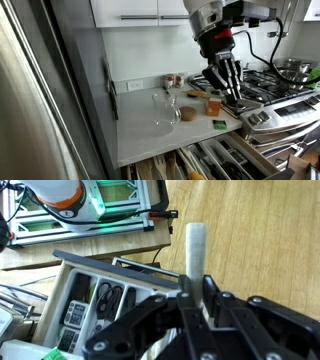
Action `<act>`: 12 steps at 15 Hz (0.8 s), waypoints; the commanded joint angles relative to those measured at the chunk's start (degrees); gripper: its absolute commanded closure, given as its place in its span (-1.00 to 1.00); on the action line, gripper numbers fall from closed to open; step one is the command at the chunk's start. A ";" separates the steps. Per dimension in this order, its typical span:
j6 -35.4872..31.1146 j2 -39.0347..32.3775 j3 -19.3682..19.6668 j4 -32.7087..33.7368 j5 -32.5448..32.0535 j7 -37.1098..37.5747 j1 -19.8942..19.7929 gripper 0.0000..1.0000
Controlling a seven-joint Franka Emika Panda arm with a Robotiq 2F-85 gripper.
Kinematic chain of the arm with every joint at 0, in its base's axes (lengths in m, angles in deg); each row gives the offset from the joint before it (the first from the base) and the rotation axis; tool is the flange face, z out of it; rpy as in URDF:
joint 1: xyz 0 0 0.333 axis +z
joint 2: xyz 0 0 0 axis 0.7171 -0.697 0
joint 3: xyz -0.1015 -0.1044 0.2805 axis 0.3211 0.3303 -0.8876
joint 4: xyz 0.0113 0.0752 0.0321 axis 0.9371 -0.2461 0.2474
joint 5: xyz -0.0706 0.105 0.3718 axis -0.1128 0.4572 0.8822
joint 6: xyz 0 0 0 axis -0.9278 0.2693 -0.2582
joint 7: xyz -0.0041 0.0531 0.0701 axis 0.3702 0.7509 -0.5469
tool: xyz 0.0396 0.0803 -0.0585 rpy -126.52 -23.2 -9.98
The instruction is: Remove the lid from the glass jar then put one spatula from the drawer in the jar.
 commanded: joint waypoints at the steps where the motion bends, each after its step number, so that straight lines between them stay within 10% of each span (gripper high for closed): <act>1: 0.18 -0.60 0.45 0.33 -0.02 0.10 0.46 0.65; 12: 8.35 -8.21 0.62 11.79 -7.27 -1.91 0.73 0.91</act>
